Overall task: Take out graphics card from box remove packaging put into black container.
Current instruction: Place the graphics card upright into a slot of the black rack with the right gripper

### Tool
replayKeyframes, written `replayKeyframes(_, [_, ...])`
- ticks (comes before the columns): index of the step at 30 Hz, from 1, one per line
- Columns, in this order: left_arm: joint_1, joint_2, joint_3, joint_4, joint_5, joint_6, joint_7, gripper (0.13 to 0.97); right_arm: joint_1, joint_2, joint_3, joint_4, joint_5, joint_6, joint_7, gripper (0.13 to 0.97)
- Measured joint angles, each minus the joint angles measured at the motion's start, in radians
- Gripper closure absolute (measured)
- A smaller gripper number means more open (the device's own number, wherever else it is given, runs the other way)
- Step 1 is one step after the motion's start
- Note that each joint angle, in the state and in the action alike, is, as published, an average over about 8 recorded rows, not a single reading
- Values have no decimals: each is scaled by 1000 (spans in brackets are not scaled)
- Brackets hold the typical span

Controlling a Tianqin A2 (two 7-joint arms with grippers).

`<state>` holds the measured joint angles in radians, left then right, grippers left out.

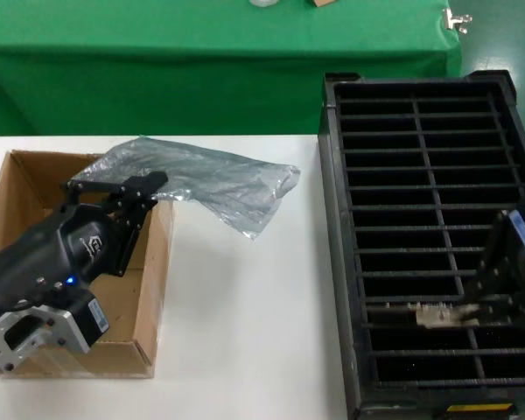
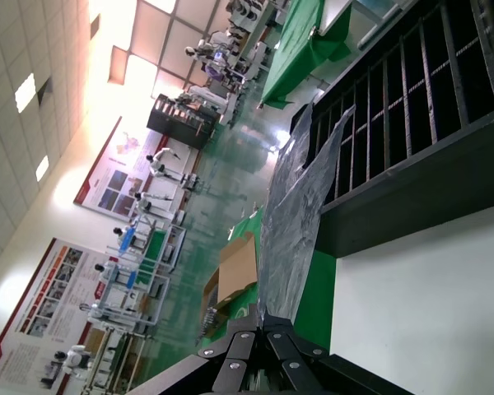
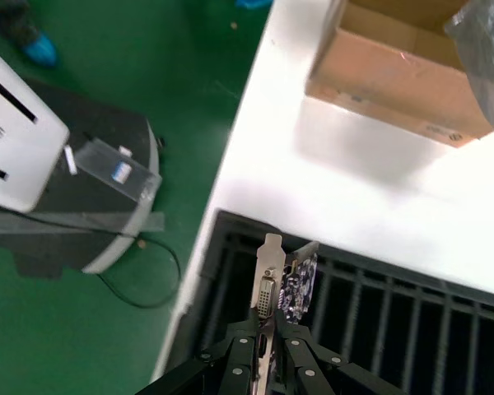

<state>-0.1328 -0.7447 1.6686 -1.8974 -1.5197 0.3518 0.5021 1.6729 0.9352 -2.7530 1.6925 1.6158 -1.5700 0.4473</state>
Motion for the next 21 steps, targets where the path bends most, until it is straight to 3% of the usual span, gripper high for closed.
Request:
replayKeyframes(10, [0,0,0,0,0,0,0,958,-14,87,0,108,77,0,58,934])
replayKeyframes(21, [0,0,0,0,0,0,0,958,-44,90,0,72,4,0,9,934])
